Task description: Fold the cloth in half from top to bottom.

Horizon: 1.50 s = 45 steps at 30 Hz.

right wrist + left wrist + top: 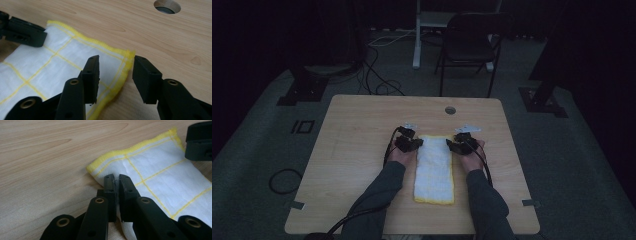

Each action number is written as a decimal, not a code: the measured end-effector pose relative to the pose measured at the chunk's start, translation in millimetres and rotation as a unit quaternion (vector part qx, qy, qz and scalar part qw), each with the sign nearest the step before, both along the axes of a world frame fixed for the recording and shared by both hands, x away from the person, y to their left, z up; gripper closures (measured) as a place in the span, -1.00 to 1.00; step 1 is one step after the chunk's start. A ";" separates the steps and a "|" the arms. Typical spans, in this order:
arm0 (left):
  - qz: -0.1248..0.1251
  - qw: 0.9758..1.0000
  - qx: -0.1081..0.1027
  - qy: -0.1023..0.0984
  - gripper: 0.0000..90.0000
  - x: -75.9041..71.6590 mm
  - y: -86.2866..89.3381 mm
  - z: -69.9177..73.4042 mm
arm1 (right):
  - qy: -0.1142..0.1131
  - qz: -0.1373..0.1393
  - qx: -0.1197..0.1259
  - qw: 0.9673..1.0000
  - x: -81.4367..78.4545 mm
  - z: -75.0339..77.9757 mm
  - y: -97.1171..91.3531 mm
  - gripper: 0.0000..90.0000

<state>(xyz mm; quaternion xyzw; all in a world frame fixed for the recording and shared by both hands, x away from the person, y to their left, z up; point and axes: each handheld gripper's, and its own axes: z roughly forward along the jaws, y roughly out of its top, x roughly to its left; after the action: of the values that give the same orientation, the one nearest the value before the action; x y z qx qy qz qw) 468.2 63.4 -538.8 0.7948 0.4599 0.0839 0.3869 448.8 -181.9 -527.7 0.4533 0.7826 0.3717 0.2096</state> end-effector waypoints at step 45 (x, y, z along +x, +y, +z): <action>-0.029 0.999 0.022 -0.001 0.86 -1.4 -10.9 7.1 | 0.056 0.030 0.010 0.998 11.9 -8.9 19.1 0.83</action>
<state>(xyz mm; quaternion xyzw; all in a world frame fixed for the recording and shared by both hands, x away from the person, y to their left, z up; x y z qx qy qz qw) 466.7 52.5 -531.7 0.8161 0.4345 0.0836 0.3718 460.7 -162.8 -536.6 0.4518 0.8027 0.3595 0.1496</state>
